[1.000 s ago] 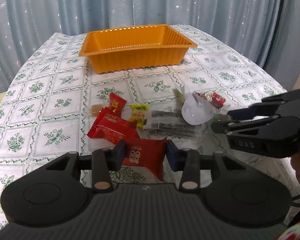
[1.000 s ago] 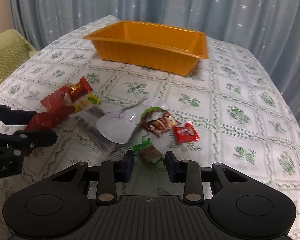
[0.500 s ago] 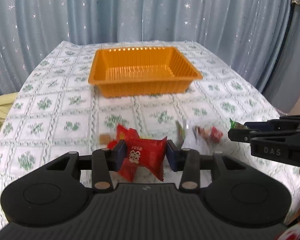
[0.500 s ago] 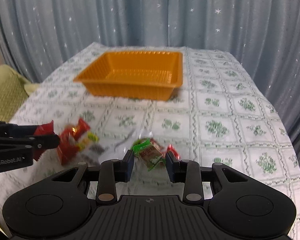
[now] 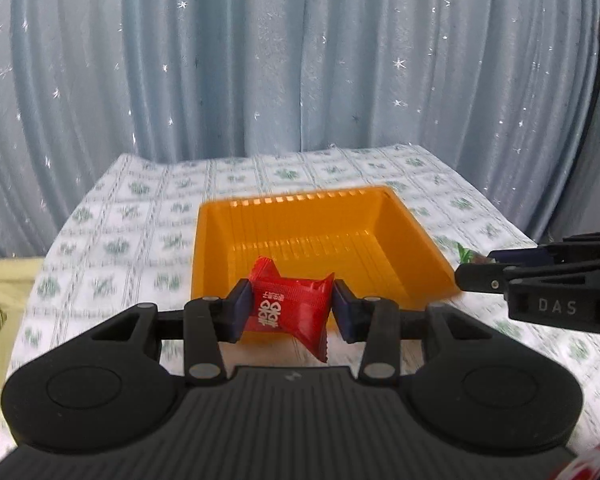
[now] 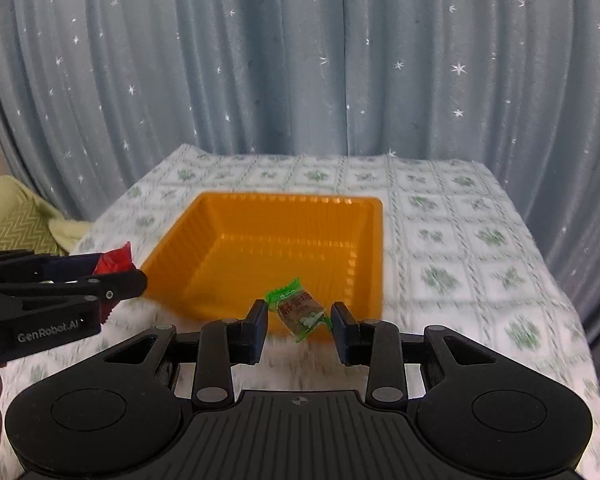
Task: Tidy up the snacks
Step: 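Carry both snacks over the orange tray and open both tools to drop them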
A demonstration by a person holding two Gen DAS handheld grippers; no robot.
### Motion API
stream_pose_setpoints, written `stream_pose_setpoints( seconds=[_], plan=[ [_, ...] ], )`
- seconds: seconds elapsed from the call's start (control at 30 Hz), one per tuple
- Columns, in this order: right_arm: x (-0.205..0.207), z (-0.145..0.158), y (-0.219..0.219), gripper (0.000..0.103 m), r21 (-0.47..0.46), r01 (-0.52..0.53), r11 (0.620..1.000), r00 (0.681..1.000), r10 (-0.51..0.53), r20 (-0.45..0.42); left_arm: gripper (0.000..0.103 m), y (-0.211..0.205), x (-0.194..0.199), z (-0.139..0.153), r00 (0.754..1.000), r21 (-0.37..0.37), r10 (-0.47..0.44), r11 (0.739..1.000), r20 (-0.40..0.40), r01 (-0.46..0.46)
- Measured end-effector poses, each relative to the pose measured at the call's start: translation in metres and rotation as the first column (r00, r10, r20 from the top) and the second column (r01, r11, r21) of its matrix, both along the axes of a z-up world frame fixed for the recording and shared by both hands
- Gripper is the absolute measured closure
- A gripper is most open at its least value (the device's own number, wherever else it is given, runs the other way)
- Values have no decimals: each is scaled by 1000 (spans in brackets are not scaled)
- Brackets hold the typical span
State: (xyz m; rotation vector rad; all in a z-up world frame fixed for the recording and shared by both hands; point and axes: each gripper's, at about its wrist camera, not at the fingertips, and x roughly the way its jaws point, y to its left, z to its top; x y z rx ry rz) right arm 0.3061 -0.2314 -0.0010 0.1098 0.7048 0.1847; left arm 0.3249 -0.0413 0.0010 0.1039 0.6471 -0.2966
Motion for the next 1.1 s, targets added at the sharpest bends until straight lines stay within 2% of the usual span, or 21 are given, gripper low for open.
stream_pose_setpoints(
  seconds=[0.17, 0.33, 0.57, 0.8, 0.83, 0.87, 0.9, 0.93, 0.97, 1.1],
  plan=[
    [49, -10, 0, 68, 21, 3, 1000, 1000, -3, -19, 63, -2, 45, -15, 1000, 20, 9, 1000, -25, -9],
    [83, -35, 1, 68, 27, 8, 1000, 997, -6, -74, 63, -3, 73, -32, 999, 20, 14, 1000, -48, -13],
    [99, -58, 1, 68, 31, 15, 999, 994, -11, -106, 63, -6, 91, -49, 998, 34, 7, 999, -66, -5],
    [102, -62, 2, 68, 47, 22, 999, 995, -17, -103, 62, -11, 97, -56, 998, 56, -7, 998, -69, 11],
    [102, -62, 2, 68, 49, 23, 999, 995, -18, -102, 58, -11, 97, -57, 998, 58, -8, 998, -68, 12],
    [102, -61, 2, 67, 56, 22, 998, 995, -16, -102, 54, -12, 97, -57, 998, 60, -13, 998, -65, 17],
    [103, -62, 1, 57, 72, 23, 997, 995, -16, -103, 51, -13, 96, -56, 998, 64, -18, 998, -58, 22],
    [103, -62, -1, 50, 86, 28, 996, 994, -19, -105, 43, -13, 96, -55, 998, 68, -19, 997, -52, 23],
    [104, -61, -2, 34, 91, 34, 995, 995, -24, -100, 33, -13, 95, -55, 999, 69, -17, 997, -46, 21],
    [101, -56, -5, 32, 94, 40, 995, 996, -32, -78, 33, -9, 93, -51, 999, 60, -10, 998, -36, 12]
  ],
)
